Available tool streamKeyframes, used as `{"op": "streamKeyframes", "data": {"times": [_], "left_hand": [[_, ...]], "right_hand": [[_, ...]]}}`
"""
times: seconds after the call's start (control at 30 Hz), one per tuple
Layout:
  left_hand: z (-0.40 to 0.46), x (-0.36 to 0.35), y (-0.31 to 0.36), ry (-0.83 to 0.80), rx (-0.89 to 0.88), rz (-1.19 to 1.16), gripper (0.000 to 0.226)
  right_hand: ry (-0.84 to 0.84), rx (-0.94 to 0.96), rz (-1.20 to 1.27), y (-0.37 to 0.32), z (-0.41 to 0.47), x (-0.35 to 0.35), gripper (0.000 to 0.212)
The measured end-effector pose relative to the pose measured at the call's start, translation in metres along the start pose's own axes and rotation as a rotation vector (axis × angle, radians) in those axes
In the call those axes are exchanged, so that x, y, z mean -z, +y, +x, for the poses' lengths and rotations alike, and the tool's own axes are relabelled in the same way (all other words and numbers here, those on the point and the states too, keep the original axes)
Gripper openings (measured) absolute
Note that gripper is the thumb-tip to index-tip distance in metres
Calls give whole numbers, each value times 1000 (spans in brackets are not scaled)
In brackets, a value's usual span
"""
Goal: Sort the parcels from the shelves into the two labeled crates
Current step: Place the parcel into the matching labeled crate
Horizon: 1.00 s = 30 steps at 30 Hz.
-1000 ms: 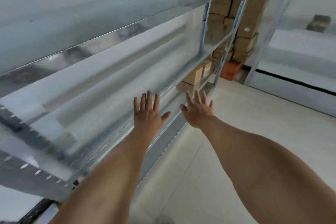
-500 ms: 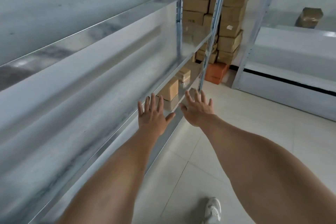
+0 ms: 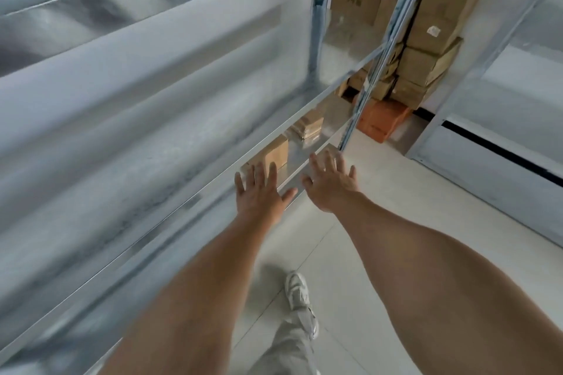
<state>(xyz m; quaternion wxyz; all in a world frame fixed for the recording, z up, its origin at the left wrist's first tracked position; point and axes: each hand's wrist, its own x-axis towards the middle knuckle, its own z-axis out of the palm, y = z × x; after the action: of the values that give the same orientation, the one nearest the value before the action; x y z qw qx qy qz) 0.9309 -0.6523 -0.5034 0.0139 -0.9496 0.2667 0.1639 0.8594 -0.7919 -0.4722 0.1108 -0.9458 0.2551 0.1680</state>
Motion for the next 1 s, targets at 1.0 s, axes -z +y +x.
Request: {"op": "streamKeyframes", "data": {"times": [1.0], "left_hand": [[328,-175,11,177,869,-819,101]], "right_hand": [[-34,216,543,44,403,-150,72]]}}
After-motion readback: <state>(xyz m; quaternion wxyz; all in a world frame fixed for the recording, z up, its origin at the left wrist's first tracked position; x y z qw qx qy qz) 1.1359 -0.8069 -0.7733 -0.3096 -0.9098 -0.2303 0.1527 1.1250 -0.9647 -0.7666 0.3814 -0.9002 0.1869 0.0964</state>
